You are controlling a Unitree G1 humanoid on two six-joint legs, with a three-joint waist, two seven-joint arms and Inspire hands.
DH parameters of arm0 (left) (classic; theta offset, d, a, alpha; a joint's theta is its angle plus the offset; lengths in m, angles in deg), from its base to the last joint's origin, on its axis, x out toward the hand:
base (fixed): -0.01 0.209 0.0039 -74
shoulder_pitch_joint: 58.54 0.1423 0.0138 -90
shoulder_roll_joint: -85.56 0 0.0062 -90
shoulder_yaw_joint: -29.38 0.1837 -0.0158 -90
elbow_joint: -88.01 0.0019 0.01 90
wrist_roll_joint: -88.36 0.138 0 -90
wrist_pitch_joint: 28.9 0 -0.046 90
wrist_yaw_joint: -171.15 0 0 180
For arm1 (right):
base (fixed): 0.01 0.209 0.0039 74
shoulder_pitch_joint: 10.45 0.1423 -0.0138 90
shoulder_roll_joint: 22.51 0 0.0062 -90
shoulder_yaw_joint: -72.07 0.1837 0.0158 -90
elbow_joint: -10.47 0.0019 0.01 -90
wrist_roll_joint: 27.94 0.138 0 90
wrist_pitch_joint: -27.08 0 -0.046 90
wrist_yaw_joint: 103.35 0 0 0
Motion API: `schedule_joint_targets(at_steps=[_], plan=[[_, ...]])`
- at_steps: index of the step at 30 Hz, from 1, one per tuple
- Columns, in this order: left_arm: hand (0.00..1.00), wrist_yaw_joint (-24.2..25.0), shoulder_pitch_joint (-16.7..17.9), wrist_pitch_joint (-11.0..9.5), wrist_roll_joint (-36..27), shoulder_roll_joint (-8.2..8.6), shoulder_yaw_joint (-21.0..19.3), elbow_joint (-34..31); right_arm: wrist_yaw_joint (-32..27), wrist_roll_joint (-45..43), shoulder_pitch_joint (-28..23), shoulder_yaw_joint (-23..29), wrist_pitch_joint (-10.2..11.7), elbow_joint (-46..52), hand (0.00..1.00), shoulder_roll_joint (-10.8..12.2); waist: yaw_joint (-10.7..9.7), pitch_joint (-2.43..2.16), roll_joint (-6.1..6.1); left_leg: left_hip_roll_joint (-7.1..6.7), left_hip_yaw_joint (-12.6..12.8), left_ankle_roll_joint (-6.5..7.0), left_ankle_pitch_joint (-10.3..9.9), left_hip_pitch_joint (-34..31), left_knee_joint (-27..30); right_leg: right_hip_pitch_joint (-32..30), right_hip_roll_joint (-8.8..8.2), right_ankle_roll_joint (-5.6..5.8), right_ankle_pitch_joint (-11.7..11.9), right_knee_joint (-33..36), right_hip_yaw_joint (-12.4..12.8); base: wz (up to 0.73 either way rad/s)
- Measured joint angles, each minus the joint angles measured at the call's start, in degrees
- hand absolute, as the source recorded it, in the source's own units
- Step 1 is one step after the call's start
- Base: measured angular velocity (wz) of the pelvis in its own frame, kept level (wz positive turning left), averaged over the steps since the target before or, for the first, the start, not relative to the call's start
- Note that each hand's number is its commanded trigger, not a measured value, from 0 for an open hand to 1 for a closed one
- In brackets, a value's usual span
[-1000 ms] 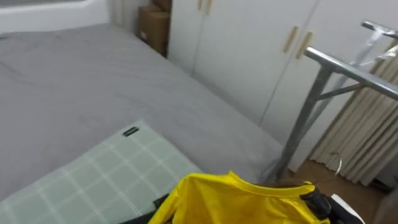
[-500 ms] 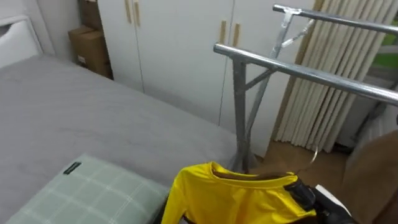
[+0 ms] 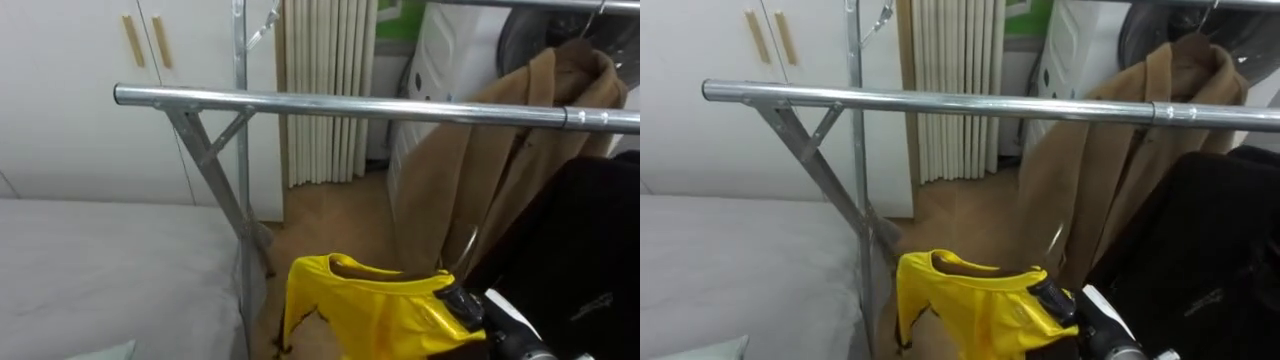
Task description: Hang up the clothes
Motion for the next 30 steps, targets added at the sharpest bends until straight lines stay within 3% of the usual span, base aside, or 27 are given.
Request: schedule_joint_targets(at_steps=[7, 15, 24, 30], plan=[[0.0, 0.0, 0.2, -3.0, -1.0, -0.43, 0.9, 0.0, 0.8, -0.7, 0.0, -0.1, 0.0, 1.2, 1.0, -0.2, 1.5, 0.24, -0.55, 0.17, 3.5, 0.36, -0.1, 3.0, -3.8, 0.8, 0.79, 0.3, -0.2, -1.2, 4.0, -0.26], [0.0, 0.0, 2.1, -5.5, -0.9, -0.86, -0.3, 0.0, 1.6, -9.9, 0.2, 0.0, 0.1, 6.1, 1.0, -0.4, 2.0, 0.21, -1.41, 0.4, 6.3, 0.34, -0.2, 5.3, -4.8, 2.9, 0.95, 0.28, -0.2, -3.1, 5.4, -0.13], [0.0, 0.0, 2.0, -6.5, -0.8, -1.27, -0.4, 0.4, 4.6, -16.0, 2.4, 0.4, 0.1, 13.7, 1.0, -2.7, 2.8, 0.2, -1.75, 1.01, 6.6, 0.04, -0.3, 6.6, -5.4, 3.9, 1.73, -0.24, 0.1, -3.8, 6.4, -0.06], [0.0, -0.1, 1.8, -8.6, -0.4, -1.29, -0.3, -0.2, 4.6, -18.7, 4.5, 1.2, 1.1, 15.6, 1.0, -2.8, 2.7, 0.31, -1.57, 1.17, 6.6, 0.04, -0.3, 7.3, -5.4, 4.9, 1.84, -0.49, 0.2, -4.2, 6.2, 0.01]])
